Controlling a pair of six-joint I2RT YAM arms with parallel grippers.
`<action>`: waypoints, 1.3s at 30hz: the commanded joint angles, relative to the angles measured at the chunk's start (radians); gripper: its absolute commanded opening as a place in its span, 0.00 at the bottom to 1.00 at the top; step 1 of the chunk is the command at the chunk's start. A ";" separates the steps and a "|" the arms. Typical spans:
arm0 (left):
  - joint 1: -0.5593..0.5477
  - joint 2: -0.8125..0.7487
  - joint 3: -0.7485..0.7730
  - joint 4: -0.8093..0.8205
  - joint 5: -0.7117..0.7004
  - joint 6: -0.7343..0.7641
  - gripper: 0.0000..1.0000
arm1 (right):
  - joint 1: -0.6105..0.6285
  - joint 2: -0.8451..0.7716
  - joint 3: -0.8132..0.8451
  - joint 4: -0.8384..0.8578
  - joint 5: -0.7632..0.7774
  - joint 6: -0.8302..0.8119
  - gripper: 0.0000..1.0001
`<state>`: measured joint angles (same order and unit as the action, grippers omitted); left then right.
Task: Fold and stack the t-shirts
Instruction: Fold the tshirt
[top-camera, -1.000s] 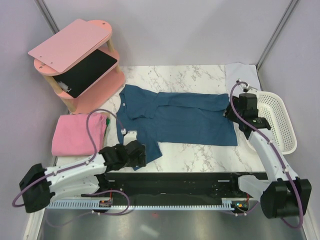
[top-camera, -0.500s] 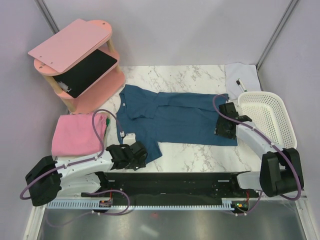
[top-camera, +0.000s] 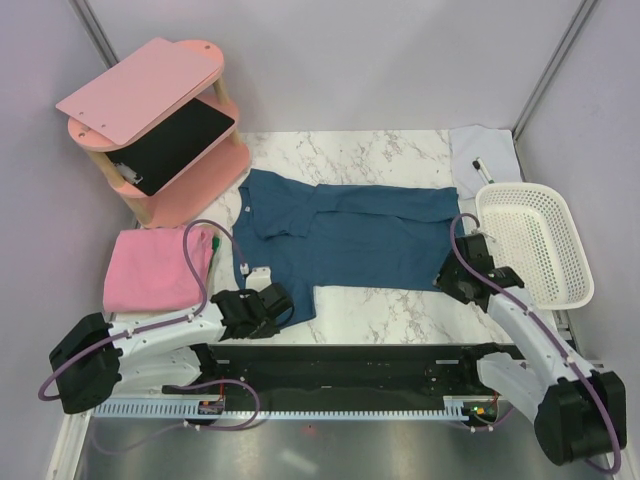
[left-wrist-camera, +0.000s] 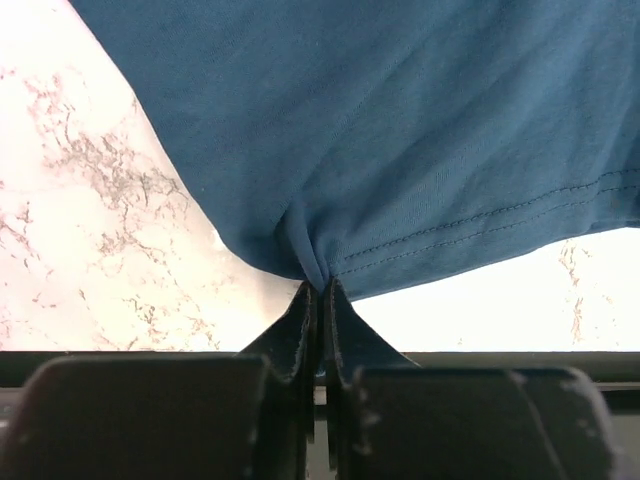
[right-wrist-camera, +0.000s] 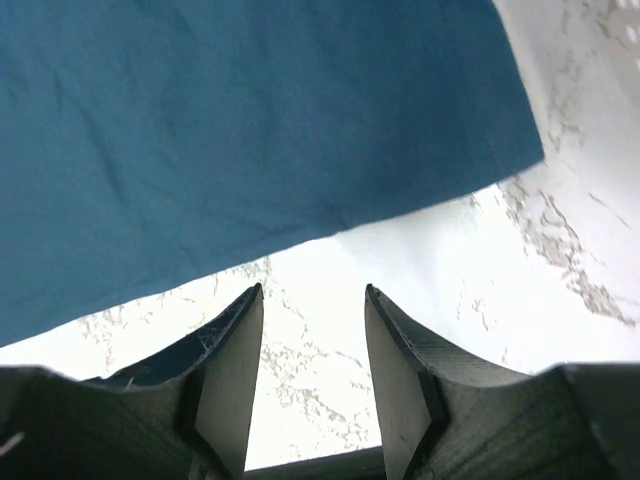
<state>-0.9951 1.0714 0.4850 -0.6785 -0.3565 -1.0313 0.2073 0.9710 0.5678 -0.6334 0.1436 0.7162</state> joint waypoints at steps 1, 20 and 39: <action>-0.004 -0.019 -0.002 0.016 -0.004 -0.021 0.02 | 0.003 -0.093 0.000 -0.093 0.056 0.092 0.52; -0.002 -0.209 0.135 -0.225 -0.210 -0.087 0.02 | 0.004 0.020 -0.062 -0.055 0.160 0.106 0.55; -0.002 -0.151 0.158 -0.222 -0.199 -0.056 0.02 | 0.004 0.170 -0.057 0.179 0.182 0.127 0.54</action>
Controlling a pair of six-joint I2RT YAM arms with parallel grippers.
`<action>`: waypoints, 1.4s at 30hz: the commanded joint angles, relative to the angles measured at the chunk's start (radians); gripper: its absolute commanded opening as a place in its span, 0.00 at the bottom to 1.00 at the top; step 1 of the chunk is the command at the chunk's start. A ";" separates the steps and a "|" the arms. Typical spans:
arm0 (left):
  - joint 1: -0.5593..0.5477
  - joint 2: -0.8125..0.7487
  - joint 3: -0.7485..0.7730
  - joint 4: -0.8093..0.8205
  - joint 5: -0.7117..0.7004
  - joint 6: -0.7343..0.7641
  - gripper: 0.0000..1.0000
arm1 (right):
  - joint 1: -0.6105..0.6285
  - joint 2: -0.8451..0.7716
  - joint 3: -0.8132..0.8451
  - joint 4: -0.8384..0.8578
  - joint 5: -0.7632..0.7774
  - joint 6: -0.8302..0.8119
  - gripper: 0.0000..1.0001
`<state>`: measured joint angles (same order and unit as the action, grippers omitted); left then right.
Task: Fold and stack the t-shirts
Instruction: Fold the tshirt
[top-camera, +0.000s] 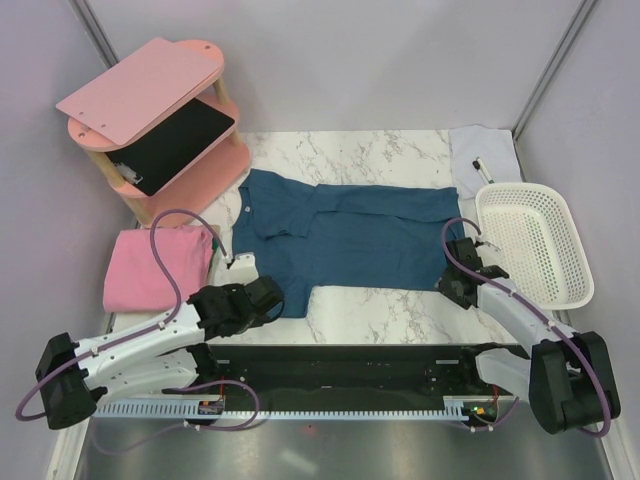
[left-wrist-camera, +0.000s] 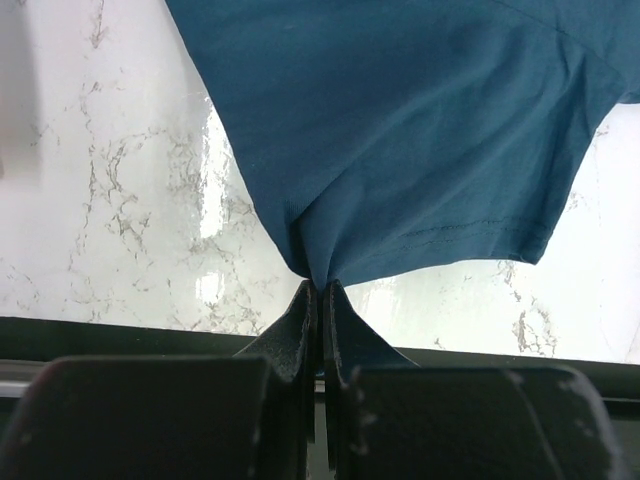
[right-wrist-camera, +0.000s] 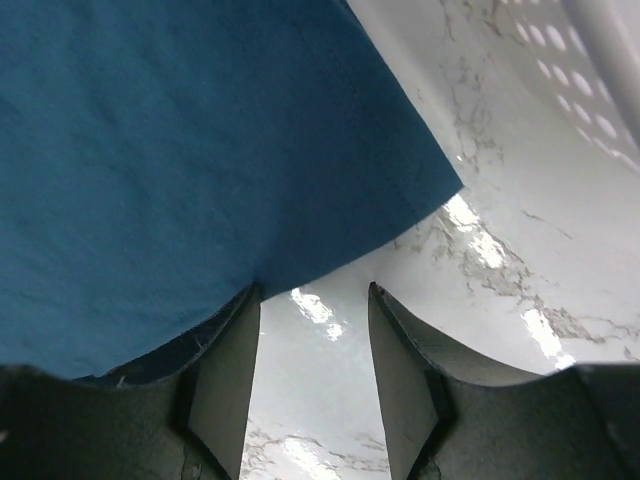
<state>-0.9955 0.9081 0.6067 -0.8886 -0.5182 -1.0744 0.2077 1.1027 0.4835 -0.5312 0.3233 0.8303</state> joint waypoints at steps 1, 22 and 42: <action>-0.002 0.011 0.036 -0.012 -0.036 -0.013 0.02 | 0.004 0.045 0.029 0.085 -0.006 0.012 0.54; -0.002 -0.014 0.102 -0.064 -0.075 -0.009 0.02 | 0.004 0.120 0.015 0.211 -0.066 -0.039 0.00; 0.184 0.278 0.461 0.071 -0.197 0.309 0.02 | -0.004 0.290 0.331 0.261 0.008 -0.238 0.00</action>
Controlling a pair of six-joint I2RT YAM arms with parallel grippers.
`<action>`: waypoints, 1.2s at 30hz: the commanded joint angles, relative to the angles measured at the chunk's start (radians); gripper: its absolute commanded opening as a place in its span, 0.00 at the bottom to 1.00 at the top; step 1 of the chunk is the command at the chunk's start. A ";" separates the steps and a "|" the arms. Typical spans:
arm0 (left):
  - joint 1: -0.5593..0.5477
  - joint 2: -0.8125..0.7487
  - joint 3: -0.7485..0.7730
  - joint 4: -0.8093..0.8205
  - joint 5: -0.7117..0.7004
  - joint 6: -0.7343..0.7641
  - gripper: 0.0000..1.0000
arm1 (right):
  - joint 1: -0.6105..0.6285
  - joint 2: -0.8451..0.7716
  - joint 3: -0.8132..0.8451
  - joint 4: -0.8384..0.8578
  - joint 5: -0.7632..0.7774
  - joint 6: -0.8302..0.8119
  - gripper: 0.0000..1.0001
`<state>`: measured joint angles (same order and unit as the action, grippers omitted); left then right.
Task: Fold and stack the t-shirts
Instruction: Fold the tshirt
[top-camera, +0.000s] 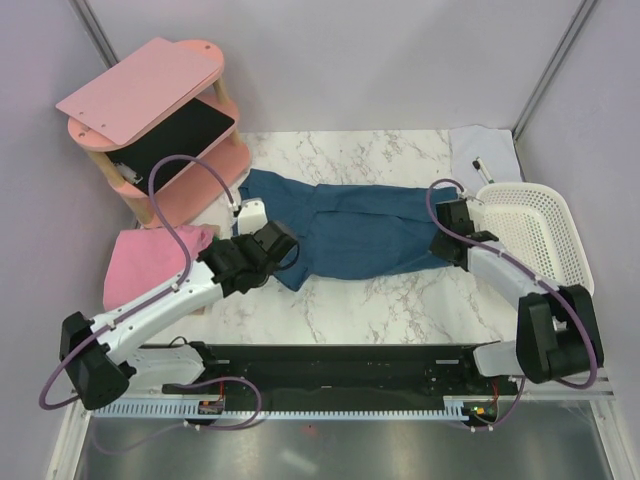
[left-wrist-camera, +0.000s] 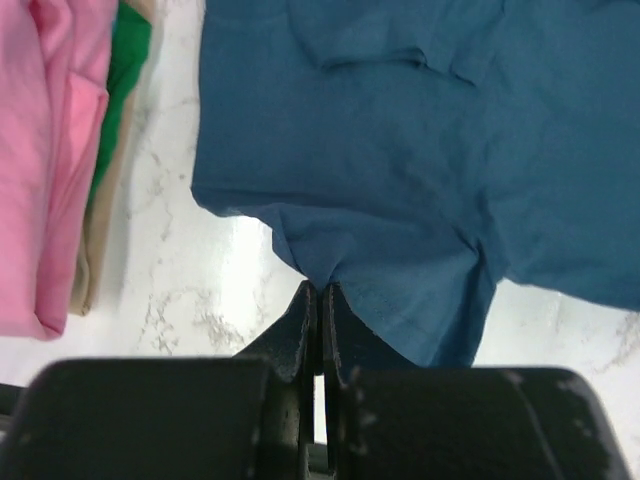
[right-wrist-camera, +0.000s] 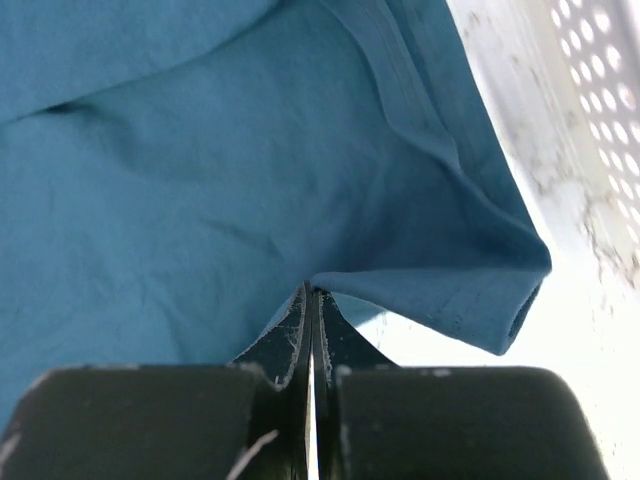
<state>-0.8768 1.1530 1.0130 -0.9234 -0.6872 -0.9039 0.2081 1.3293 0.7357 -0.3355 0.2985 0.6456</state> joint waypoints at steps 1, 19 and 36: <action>0.091 0.056 0.061 0.115 -0.023 0.172 0.02 | -0.007 0.103 0.093 0.072 0.033 -0.064 0.00; 0.294 0.402 0.332 0.281 0.017 0.457 0.02 | -0.107 0.381 0.343 0.133 -0.024 -0.115 0.00; 0.398 0.757 0.624 0.299 0.066 0.569 0.02 | -0.116 0.467 0.397 0.174 -0.038 -0.161 0.51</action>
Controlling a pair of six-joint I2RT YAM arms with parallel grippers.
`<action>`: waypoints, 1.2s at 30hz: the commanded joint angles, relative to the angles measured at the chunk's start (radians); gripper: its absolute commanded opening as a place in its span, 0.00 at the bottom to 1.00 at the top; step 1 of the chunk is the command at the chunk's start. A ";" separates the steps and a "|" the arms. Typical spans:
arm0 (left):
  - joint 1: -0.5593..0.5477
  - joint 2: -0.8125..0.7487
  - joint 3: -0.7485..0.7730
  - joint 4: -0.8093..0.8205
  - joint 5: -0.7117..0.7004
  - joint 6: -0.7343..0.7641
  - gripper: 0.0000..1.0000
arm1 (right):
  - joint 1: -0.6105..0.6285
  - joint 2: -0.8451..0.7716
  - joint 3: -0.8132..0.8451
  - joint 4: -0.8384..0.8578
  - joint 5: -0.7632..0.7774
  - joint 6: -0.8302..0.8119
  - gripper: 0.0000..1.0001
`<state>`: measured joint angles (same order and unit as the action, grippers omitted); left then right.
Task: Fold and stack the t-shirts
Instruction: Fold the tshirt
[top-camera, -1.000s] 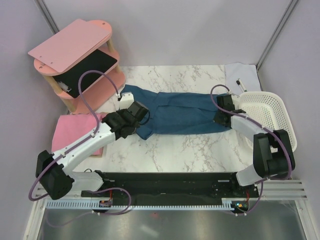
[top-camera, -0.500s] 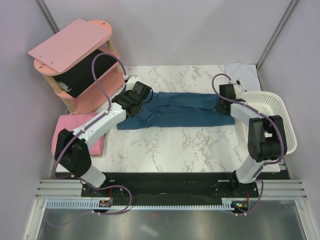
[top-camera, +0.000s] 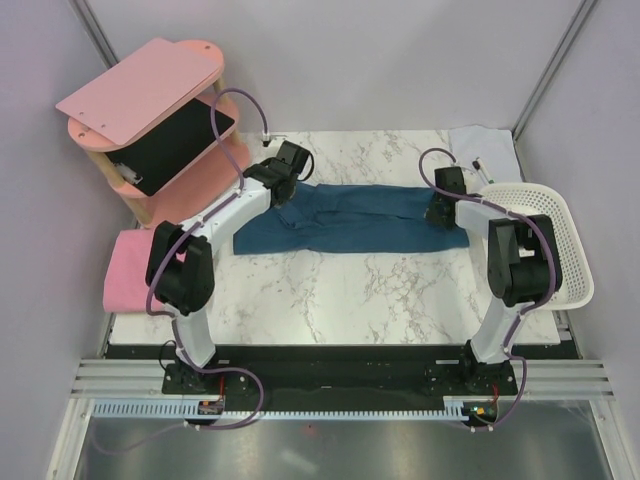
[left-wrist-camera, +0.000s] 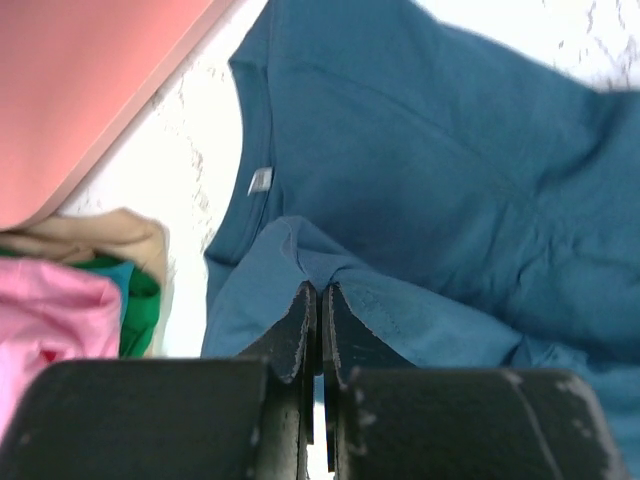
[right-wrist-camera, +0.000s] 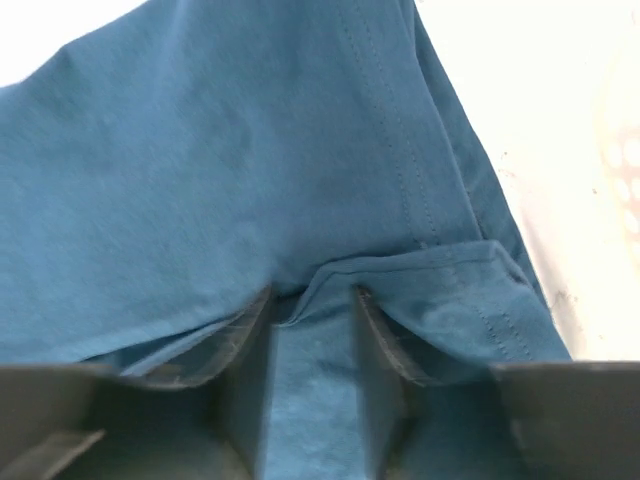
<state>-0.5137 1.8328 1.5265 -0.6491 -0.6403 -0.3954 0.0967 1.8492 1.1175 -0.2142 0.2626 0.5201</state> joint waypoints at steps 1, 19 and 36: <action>0.038 0.092 0.153 0.025 0.031 0.073 0.02 | -0.003 -0.077 -0.002 0.082 -0.006 -0.038 0.56; 0.054 -0.021 0.015 0.100 0.246 0.069 1.00 | 0.060 -0.280 -0.111 0.170 -0.077 -0.138 0.98; -0.028 -0.213 -0.419 0.094 0.298 -0.129 0.02 | 0.075 0.220 0.485 -0.129 0.116 -0.227 0.00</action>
<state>-0.5453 1.6276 1.1221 -0.5629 -0.3565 -0.4515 0.1715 1.9938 1.4628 -0.2451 0.2745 0.3229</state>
